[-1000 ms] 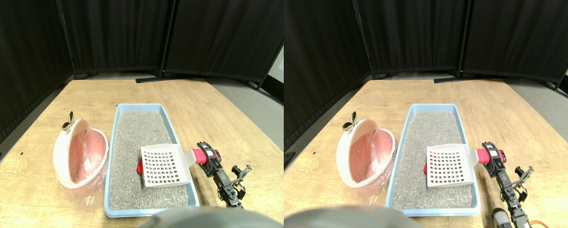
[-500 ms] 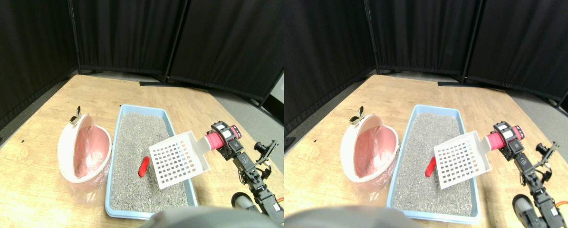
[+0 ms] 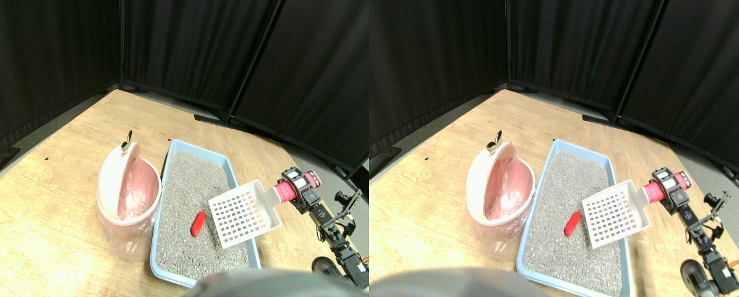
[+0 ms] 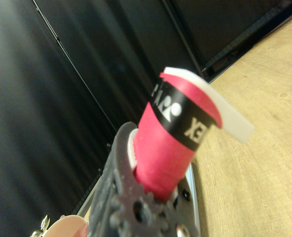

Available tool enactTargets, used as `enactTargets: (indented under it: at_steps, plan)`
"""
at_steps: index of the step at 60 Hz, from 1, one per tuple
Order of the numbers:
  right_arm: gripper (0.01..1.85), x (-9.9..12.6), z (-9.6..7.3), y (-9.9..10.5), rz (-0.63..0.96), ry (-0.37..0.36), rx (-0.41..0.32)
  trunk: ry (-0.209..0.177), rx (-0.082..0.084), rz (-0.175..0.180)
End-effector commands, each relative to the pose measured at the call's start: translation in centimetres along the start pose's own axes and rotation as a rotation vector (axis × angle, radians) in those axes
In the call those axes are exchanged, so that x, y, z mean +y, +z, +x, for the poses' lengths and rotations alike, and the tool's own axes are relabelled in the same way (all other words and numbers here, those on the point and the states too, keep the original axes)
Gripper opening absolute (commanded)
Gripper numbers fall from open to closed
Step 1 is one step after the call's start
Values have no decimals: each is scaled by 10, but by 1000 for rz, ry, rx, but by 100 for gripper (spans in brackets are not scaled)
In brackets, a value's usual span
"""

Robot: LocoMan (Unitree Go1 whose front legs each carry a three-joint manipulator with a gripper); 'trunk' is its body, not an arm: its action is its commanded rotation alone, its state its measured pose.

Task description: Scoop (unimanual)

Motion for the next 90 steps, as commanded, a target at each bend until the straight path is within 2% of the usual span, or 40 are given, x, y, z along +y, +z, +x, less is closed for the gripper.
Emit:
enactTargets:
  at_steps: [1,6,16,22,30,31,34,36,53,55,60,69,71,80,82,90]
  plan:
    - [6,-4,8,9,-40,-65,-5,27,16,-8]
    - [6,-4,12,13,-73,-77,4,34,16,-15]
    - [6,-5,20,20,-109,-46,-13,42,24,-23]
    - [6,4,26,26,-157,-7,-12,44,29,-30]
    - [6,18,31,31,-213,7,18,53,38,-42]
    - [6,21,33,30,-219,37,17,53,38,-42]
    - [6,24,34,32,-213,42,34,56,40,-47]
    - [6,25,36,31,-227,64,19,58,41,-48]
    - [6,33,41,35,-343,68,109,65,49,-59]
    - [6,33,42,34,-362,94,95,65,49,-59]
    - [6,32,44,34,-387,104,79,62,48,-59]
    - [6,25,46,38,-401,78,82,54,46,-60]
    - [6,25,45,38,-401,104,55,53,48,-60]
    - [6,31,45,35,-429,135,71,47,54,-57]
    - [6,33,45,31,-440,179,63,47,55,-58]
    - [6,39,46,23,-458,172,74,50,63,-61]
